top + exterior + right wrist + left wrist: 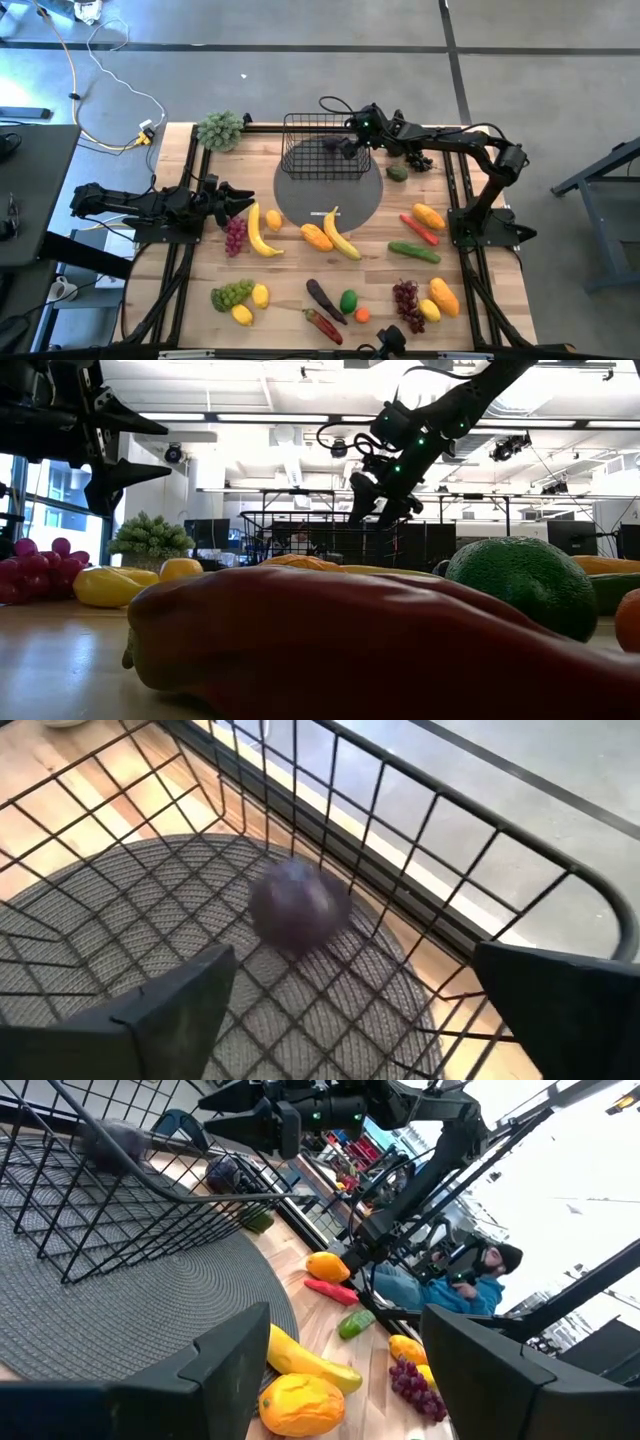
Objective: Build produce basket
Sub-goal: Put the yellow mango into the black wire basket
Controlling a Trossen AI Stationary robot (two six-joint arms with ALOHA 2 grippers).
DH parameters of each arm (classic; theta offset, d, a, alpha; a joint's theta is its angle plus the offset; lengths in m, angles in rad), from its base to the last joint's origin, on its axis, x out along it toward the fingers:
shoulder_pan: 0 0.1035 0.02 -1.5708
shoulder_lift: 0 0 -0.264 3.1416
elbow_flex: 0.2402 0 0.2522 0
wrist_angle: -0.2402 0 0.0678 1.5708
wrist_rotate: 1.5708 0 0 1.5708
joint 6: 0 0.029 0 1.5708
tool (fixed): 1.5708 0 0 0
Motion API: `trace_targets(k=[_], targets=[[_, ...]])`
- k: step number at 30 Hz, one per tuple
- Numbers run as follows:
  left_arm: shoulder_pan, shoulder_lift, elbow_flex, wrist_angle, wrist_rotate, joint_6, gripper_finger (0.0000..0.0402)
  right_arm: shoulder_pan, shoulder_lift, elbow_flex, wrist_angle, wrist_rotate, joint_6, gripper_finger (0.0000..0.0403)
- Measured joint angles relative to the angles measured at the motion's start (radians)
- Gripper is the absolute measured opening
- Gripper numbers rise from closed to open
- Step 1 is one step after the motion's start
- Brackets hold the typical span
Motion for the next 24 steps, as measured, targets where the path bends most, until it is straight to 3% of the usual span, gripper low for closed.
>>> trace_targets(k=[9, 24], targets=[[0.000, 0.000, 0.030, 0.001, -0.031, 0.003, 0.0248, 0.000, -0.071, 0.000, 0.003, 0.000, -0.007, 0.0390], [0.000, 0.031, 0.229, -0.033, -0.017, 0.242, 0.0248, 0.074, -0.229, 0.000, 0.000, -0.014, 0.059, 0.0390]])
